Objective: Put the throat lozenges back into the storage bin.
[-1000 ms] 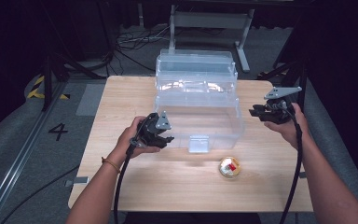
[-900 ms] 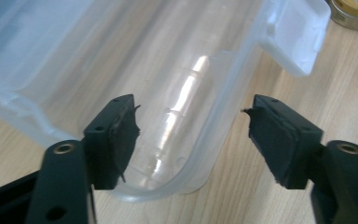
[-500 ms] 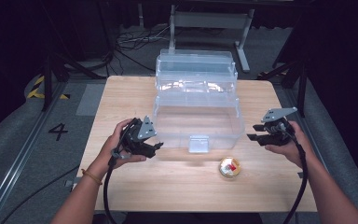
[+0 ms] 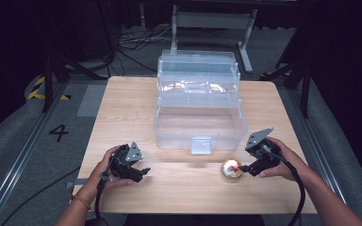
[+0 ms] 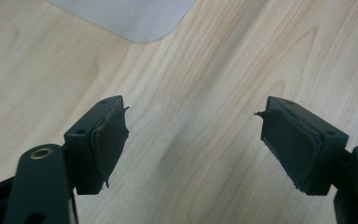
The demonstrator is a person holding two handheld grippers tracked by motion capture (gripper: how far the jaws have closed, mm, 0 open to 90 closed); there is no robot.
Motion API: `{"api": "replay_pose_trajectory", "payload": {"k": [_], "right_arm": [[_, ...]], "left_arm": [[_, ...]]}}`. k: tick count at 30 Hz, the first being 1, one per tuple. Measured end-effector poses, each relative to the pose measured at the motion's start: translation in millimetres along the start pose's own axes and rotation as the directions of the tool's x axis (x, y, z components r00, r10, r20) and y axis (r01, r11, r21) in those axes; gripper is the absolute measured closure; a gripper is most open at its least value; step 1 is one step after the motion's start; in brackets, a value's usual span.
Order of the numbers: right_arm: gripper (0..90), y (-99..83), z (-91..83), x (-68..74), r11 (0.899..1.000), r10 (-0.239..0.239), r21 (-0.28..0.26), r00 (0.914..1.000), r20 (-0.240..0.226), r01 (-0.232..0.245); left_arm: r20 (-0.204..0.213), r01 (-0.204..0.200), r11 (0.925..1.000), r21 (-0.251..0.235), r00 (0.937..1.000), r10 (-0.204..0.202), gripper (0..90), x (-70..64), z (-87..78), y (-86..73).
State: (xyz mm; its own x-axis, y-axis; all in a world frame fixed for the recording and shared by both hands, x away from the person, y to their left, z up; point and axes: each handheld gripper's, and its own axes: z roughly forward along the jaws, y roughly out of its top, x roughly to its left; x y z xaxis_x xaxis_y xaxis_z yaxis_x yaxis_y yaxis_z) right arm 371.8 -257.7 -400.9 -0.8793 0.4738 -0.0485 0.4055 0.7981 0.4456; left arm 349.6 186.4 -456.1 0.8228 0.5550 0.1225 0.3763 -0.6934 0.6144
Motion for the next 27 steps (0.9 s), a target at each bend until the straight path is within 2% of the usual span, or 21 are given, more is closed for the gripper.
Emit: {"api": "replay_pose_trajectory", "payload": {"k": [4, 5, 6, 7, 8, 9, 10, 12, 13, 14, 16, 18, 21, 23, 25, 27], "right_arm": [[21.8, 5.8, 9.1, 8.9, 0.999, -0.011, 0.03, 0.9989, -0.046, 0.013], [21.7, 7.5, 11.7, 11.2, 0.999, -0.019, 0.039, 0.9982, -0.057, 0.021], [21.7, 7.5, 11.7, 11.2, 0.999, -0.019, 0.039, 0.9982, -0.057, 0.021], [21.2, 9.7, 15.8, 13.6, 0.998, -0.038, 0.053, 0.9975, -0.06, 0.041], [21.2, 9.7, 15.8, 13.6, 0.998, -0.038, 0.053, 0.9975, -0.06, 0.041], [21.2, 11.0, 20.6, 14.7, 0.995, -0.054, 0.076, 0.9974, -0.049, 0.057], [21.0, 11.0, 20.6, 14.7, 0.995, -0.054, 0.076, 0.9974, -0.049, 0.057], [21.0, 11.9, 24.9, 14.4, 0.992, -0.064, 0.104, 0.9972, -0.04, 0.068], [21.0, 12.5, 28.2, 13.1, 0.991, -0.061, 0.114, 0.9968, -0.051, 0.066], [21.0, 12.5, 28.2, 13.1, 0.991, -0.061, 0.114, 0.9968, -0.051, 0.066], [21.0, 13.4, 30.8, 13.0, 0.99, -0.06, 0.123, 0.9965, -0.058, 0.067], [21.0, 14.5, 34.5, 13.2, 0.988, -0.06, 0.138, 0.9956, -0.072, 0.07], [21.0, 16.7, 40.9, 13.2, 0.985, -0.072, 0.151, 0.9947, -0.074, 0.082], [16.8, 19.3, 46.2, 15.3, 0.982, -0.073, 0.168, 0.9948, -0.071, 0.084], [19.8, 20.5, 51.4, 16.4, 0.977, -0.092, 0.19, 0.9942, -0.056, 0.101], [19.4, 20.5, 56.1, 14.5, 0.973, -0.096, 0.206, 0.9932, -0.067, 0.108]], "left_arm": [[0.008, 0.045, 0.9982, -0.038, 0.9989, -0.045, 22.0, 4.5, -1.0, -10.1], [0.008, 0.045, 0.9982, -0.038, 0.9989, -0.045, 21.8, 4.5, -1.0, -10.1], [0.006, 0.05, 0.9979, -0.042, 0.9987, -0.05, 21.8, 5.5, -0.3, -11.8], [0.014, 0.091, 0.9937, -0.066, 0.9958, -0.09, 21.8, 9.6, 2.5, -16.7], [0.014, 0.091, 0.9937, -0.066, 0.9958, -0.09, 21.6, 9.6, 2.5, -16.7], [0.014, 0.091, 0.9937, -0.066, 0.9958, -0.09, 21.6, 9.6, 2.5, -16.7], [0.016, 0.104, 0.9921, -0.071, 0.9946, -0.103, 21.6, 10.9, 3.8, -17.9], [0.009, 0.096, 0.9939, -0.055, 0.9954, -0.096, 21.4, 12.2, 6.2, -19.8], [0.01, 0.113, 0.9926, -0.043, 0.9935, -0.113, 21.3, 11.9, 9.8, -22.2], [0.01, 0.113, 0.9926, -0.043, 0.9935, -0.113, 21.2, 11.9, 9.8, -22.2], [0.017, 0.125, 0.9904, -0.059, 0.9921, -0.124, 19.4, 11.4, 13.3, -24.5], [0.04, 0.164, 0.9829, -0.084, 0.9862, -0.161, 19.0, 12.0, 16.0, -27.7], [0.04, 0.166, 0.9826, -0.083, 0.9857, -0.164, 18.2, 13.1, 16.0, -28.2], [0.04, 0.166, 0.9826, -0.083, 0.9857, -0.163, 18.0, 13.1, 16.0, -28.2], [0.04, 0.167, 0.9825, -0.083, 0.9857, -0.164, 18.0, 13.1, 16.0, -28.2], [0.039, 0.166, 0.9825, -0.083, 0.9857, -0.164, 18.0, 13.1, 16.0, -28.2]]}}
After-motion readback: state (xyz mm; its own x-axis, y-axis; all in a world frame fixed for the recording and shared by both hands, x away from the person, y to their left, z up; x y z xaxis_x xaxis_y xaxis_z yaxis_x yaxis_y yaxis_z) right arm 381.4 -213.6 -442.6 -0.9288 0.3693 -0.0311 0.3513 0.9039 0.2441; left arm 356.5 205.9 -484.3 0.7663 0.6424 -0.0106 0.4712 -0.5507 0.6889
